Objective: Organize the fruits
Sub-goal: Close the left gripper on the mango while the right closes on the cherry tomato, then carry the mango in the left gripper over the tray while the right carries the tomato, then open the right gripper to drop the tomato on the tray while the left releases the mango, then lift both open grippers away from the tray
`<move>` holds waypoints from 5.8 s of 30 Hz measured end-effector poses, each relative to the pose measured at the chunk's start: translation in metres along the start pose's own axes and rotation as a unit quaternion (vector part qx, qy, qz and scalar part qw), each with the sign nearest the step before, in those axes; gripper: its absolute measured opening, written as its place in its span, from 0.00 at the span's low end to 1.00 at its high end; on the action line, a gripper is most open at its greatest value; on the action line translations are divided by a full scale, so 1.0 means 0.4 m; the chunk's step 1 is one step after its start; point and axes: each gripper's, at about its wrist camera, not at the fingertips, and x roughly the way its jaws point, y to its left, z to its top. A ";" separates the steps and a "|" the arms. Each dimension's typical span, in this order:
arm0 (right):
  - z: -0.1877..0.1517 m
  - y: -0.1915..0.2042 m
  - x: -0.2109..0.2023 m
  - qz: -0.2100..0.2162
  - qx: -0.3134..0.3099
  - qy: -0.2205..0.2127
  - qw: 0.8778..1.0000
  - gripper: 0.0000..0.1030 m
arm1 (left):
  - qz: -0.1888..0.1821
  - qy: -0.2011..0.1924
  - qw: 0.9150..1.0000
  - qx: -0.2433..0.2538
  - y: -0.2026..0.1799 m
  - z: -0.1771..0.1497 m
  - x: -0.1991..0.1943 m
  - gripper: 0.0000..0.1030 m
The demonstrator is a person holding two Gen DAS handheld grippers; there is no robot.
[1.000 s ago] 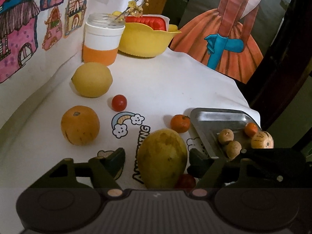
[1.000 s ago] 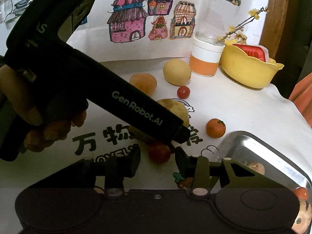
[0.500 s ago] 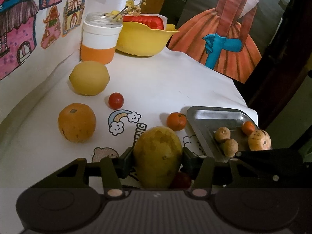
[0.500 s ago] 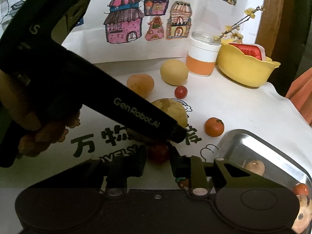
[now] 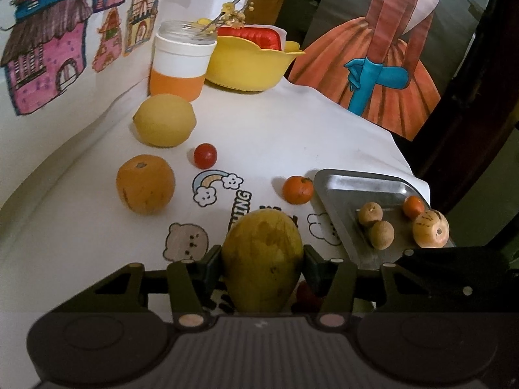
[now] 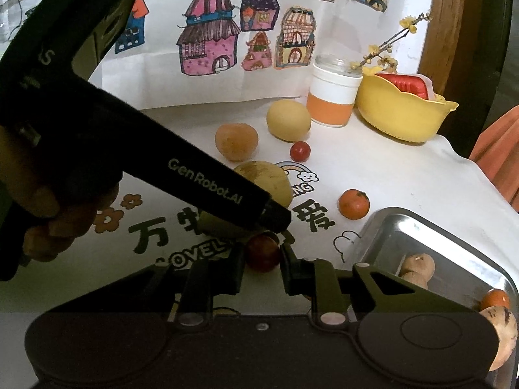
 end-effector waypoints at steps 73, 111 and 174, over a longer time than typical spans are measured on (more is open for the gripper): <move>-0.296 -0.194 -0.407 -0.116 0.133 -0.069 0.982 0.24 | -0.051 0.020 0.998 0.040 -0.374 -0.082 -0.025 0.54; -0.305 -0.308 -0.274 -0.118 0.157 -0.062 0.979 0.25 | -0.042 0.020 0.997 0.066 -0.393 -0.052 0.122 0.55; -0.262 -0.108 -0.543 -0.154 0.146 -0.129 0.969 0.99 | 0.033 -0.095 0.995 0.026 -0.305 -0.124 -0.245 1.00</move>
